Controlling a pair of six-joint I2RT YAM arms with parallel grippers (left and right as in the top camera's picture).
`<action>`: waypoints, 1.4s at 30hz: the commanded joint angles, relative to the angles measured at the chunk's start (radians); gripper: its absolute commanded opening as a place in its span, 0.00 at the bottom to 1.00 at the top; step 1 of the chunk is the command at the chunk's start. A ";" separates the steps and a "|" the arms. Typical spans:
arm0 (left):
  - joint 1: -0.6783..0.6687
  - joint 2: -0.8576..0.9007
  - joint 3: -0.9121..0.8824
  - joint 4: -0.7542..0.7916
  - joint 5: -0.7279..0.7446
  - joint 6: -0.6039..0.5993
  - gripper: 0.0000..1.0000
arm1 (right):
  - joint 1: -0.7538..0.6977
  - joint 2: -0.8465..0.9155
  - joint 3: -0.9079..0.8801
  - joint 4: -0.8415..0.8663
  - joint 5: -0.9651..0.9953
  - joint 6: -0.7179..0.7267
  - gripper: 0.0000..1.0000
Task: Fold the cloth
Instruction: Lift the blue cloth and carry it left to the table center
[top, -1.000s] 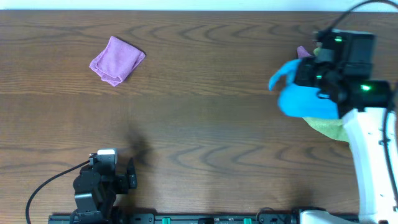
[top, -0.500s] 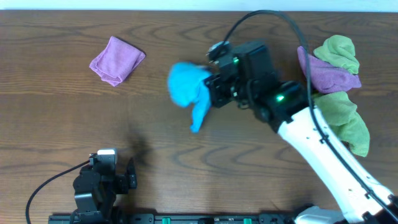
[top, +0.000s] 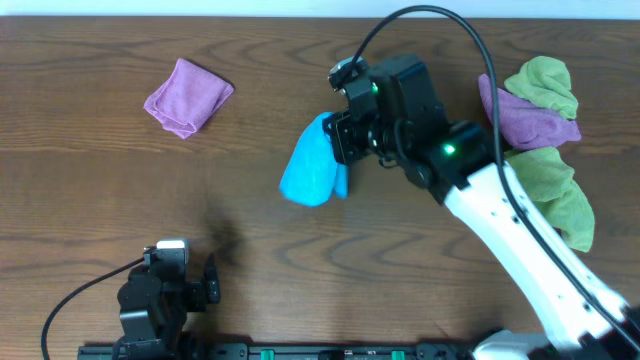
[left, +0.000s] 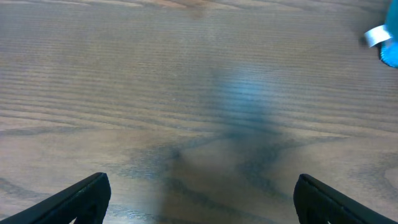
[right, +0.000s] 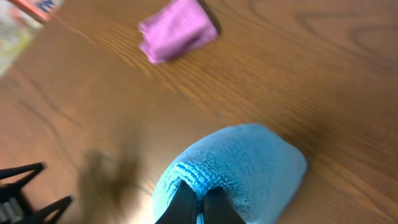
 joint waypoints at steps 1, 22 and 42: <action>-0.004 -0.006 -0.040 -0.042 -0.019 0.022 0.95 | -0.034 0.092 0.014 0.031 0.008 -0.018 0.01; -0.004 -0.006 -0.040 -0.042 -0.019 0.022 0.95 | -0.168 0.254 0.015 0.206 0.478 -0.032 0.83; -0.004 -0.006 -0.040 -0.042 -0.019 0.022 0.95 | -0.122 0.359 0.014 -0.046 0.144 0.039 0.83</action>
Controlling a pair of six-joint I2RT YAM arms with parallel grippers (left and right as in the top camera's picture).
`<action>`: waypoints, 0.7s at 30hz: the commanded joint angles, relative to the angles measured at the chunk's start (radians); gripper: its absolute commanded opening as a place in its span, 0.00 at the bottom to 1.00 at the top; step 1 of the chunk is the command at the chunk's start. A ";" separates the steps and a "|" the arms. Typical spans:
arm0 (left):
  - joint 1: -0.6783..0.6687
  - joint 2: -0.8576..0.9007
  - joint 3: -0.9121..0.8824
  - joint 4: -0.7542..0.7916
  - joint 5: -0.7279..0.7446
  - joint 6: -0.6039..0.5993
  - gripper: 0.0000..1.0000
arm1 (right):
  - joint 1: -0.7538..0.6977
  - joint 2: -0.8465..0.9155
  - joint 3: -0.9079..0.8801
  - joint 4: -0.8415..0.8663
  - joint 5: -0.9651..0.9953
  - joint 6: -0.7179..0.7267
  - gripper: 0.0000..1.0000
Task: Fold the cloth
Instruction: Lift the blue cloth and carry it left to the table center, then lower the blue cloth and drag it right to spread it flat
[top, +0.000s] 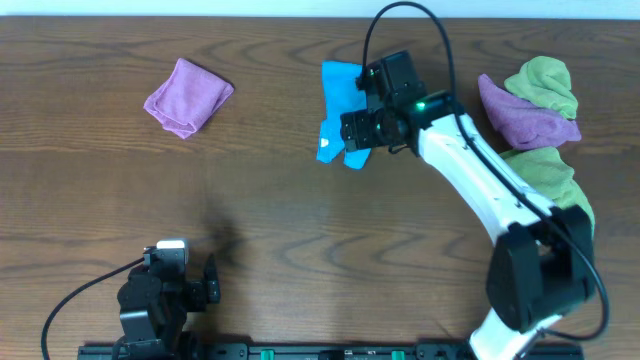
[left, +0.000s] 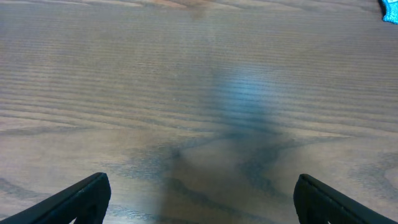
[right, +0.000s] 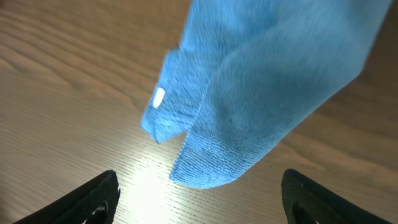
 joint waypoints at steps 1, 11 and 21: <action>-0.004 -0.006 -0.040 -0.042 -0.019 0.022 0.95 | 0.014 0.060 0.013 -0.005 -0.016 0.026 0.83; -0.004 -0.006 -0.040 -0.042 -0.019 0.022 0.95 | 0.023 0.146 0.013 -0.003 -0.015 0.025 0.75; -0.004 -0.006 -0.040 -0.042 -0.019 0.022 0.95 | 0.023 0.174 0.013 -0.004 -0.014 0.025 0.51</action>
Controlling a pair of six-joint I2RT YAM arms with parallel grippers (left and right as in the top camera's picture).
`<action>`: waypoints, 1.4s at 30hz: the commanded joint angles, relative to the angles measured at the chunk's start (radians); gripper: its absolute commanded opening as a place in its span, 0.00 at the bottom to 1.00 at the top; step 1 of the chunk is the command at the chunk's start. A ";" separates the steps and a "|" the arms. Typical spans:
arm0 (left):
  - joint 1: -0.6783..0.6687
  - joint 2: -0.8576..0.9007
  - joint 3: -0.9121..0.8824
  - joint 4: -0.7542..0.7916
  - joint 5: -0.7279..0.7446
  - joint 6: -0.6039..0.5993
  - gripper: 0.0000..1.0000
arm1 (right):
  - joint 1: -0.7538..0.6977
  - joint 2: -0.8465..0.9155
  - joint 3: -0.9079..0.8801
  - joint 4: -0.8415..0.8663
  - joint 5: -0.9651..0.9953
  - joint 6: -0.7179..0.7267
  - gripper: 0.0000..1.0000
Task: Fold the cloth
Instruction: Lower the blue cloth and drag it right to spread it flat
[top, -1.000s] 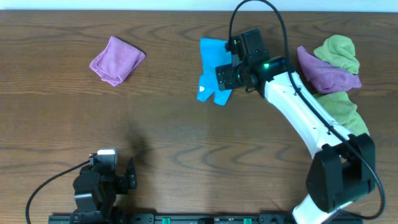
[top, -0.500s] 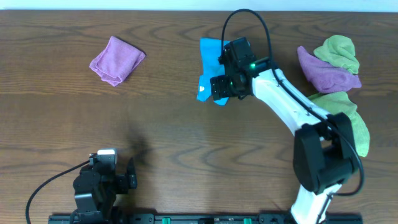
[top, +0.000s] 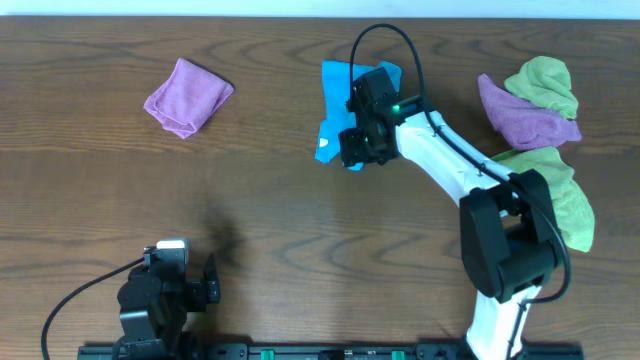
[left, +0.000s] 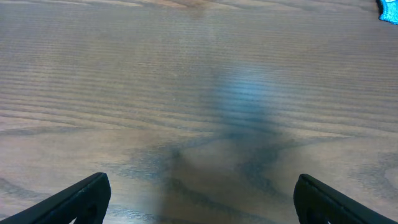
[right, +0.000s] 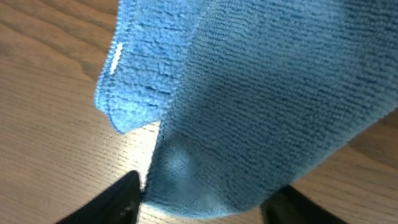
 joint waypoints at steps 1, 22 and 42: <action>-0.004 -0.006 -0.040 -0.043 -0.019 0.022 0.95 | 0.007 0.025 0.013 0.000 -0.003 0.006 0.41; -0.004 -0.006 -0.040 -0.043 -0.019 0.022 0.95 | -0.008 -0.233 0.013 -0.280 0.202 0.216 0.01; -0.004 -0.006 -0.040 -0.043 -0.019 0.022 0.95 | -0.128 -0.232 -0.010 -0.554 0.331 0.230 0.59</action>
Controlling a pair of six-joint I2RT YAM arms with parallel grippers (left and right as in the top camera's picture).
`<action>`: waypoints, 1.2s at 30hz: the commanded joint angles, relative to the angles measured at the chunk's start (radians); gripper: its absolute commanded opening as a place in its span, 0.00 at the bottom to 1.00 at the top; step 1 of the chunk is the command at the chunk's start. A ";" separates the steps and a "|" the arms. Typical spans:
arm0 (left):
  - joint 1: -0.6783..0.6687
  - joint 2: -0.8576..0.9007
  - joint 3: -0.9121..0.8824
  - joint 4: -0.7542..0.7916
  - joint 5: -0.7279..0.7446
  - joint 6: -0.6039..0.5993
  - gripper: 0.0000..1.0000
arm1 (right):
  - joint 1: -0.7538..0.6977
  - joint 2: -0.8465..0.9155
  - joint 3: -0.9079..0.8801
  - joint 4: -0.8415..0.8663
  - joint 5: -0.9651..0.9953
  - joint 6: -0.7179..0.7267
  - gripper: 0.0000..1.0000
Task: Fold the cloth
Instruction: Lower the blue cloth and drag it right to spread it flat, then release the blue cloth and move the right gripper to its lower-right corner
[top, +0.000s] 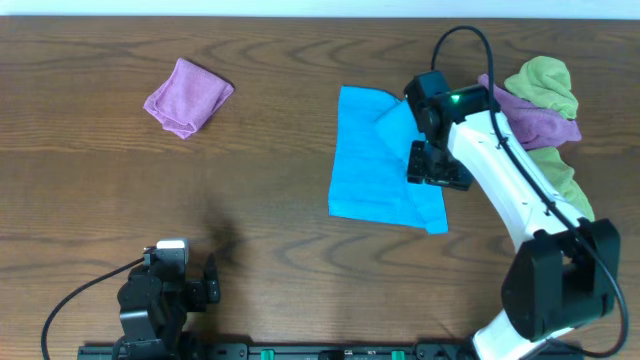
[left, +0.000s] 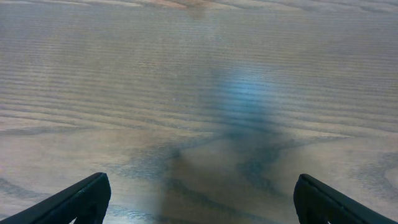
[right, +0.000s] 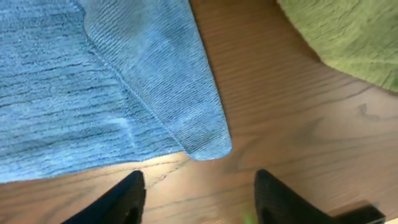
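The blue cloth (top: 380, 165) lies spread mostly flat at the middle right of the table, with one flap (top: 398, 122) doubled over at its far right corner. My right gripper (top: 437, 165) stands at the cloth's right edge. In the right wrist view the right gripper (right: 202, 199) is open over bare wood, and the cloth's doubled corner (right: 202, 140) lies just ahead of its fingertips (right: 124, 199). Low over the near left of the table, my left gripper (left: 202, 199) is open with nothing in it.
A folded purple cloth (top: 187, 95) lies at the far left. A pile of green cloths (top: 545, 85) and a purple one (top: 530, 120) sits at the right edge, close behind my right arm; a green cloth (right: 348, 37) shows in the right wrist view. My left arm (top: 160, 300) rests at the near left.
The blue cloth was a narrow bunch at the back centre with my right gripper low on it. Now it lies spread wide, nearer and to the right, with the open gripper at its right edge.
My right gripper was shut on the bunched blue cloth above the table's middle. Then it was open and the cloth lay crumpled at the back centre. Then the gripper was down on it. Now the cloth is spread flat. The left arm has not moved.
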 joint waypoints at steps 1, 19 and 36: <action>-0.004 -0.006 -0.040 -0.042 -0.019 0.022 0.95 | 0.003 -0.003 -0.008 0.013 0.010 -0.121 0.61; -0.004 -0.006 -0.040 -0.042 -0.019 0.022 0.95 | 0.030 -0.002 -0.231 0.480 -0.015 -0.290 0.57; -0.004 -0.006 -0.040 -0.042 -0.019 0.022 0.95 | 0.030 0.105 -0.231 0.651 -0.011 -0.492 0.63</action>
